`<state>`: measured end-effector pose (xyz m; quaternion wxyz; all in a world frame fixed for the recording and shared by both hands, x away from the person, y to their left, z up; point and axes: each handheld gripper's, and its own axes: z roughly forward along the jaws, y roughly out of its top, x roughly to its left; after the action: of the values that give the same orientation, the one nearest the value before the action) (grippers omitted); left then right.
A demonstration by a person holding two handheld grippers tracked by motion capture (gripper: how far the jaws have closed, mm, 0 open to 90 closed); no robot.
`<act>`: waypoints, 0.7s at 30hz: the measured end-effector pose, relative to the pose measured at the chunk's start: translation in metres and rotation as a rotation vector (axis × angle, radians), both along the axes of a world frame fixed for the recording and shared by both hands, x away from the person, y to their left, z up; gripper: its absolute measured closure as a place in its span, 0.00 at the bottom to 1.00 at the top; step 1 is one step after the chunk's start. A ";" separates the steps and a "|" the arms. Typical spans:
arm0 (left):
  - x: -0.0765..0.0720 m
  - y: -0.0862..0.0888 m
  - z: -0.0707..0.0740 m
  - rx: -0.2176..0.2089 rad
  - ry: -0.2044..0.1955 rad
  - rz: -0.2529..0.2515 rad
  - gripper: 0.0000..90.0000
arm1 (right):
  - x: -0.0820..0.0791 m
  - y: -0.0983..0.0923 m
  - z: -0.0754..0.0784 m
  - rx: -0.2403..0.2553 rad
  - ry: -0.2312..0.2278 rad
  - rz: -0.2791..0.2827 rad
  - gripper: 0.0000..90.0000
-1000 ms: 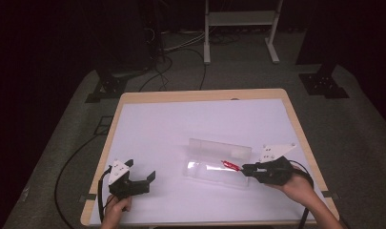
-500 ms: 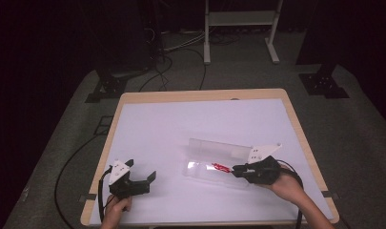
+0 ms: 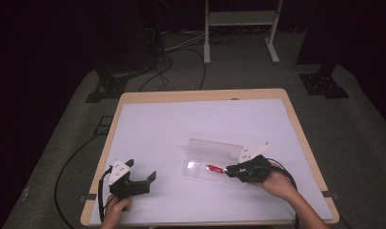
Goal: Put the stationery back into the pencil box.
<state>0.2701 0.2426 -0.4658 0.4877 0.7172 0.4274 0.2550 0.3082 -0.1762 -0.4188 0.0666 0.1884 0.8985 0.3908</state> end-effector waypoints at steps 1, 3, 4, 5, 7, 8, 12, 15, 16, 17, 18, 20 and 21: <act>0.000 0.000 0.000 0.000 0.000 0.000 0.00 | 0.003 0.001 -0.003 0.001 0.009 -0.002 0.87; 0.000 0.000 0.000 -0.002 -0.001 0.000 0.00 | 0.006 0.003 -0.005 -0.002 0.014 -0.002 0.87; 0.000 0.000 0.000 -0.001 0.000 -0.001 0.00 | 0.007 0.004 -0.006 -0.003 0.016 -0.002 0.87; 0.000 0.000 0.000 -0.001 0.000 -0.001 0.00 | 0.009 0.005 -0.008 -0.007 0.021 -0.001 0.87; 0.000 0.000 0.000 -0.002 -0.001 -0.001 0.00 | 0.010 0.006 -0.010 -0.005 0.026 -0.004 0.87; 0.000 0.000 0.000 -0.002 -0.001 -0.002 0.00 | 0.011 0.006 -0.011 -0.007 0.026 -0.004 0.87; 0.000 0.000 0.000 -0.002 -0.001 -0.002 0.00 | 0.014 0.008 -0.014 -0.005 0.035 -0.004 0.87; 0.000 0.000 0.000 -0.003 -0.001 -0.002 0.00 | 0.017 0.009 -0.018 -0.007 0.040 -0.002 0.87; 0.000 0.000 0.000 -0.003 -0.001 -0.002 0.00 | 0.018 0.010 -0.019 -0.009 0.043 -0.003 0.87; 0.000 0.000 0.000 -0.003 -0.001 -0.002 0.00 | 0.019 0.011 -0.020 -0.010 0.046 -0.004 0.87; 0.000 0.000 0.000 -0.003 -0.001 -0.002 0.00 | 0.019 0.011 -0.021 -0.010 0.051 -0.004 0.87; 0.000 0.000 0.000 -0.003 -0.002 -0.002 0.00 | 0.021 0.012 -0.023 -0.015 0.054 -0.001 0.87; 0.000 0.000 0.000 -0.003 -0.001 -0.002 0.00 | 0.021 0.013 -0.024 -0.016 0.059 -0.004 0.87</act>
<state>0.2700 0.2426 -0.4658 0.4893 0.7168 0.4268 0.2542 0.3296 -0.1635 -0.4430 0.0422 0.2011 0.9028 0.3777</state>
